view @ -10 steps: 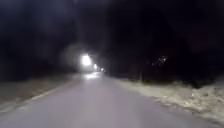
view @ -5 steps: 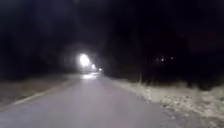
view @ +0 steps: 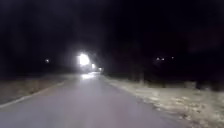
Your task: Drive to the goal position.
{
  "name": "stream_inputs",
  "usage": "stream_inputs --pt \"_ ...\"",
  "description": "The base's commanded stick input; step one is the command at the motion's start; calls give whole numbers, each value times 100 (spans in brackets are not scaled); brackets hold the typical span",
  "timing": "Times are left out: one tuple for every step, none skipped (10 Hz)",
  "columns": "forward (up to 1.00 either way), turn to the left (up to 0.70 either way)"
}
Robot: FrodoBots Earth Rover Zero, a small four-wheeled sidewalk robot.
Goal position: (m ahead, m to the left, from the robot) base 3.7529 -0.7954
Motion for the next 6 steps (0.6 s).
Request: stream_inputs --pt "100 40" --pt "100 40" --pt "100 40" --pt "100 40" --pt "100 40" --pt "100 40"
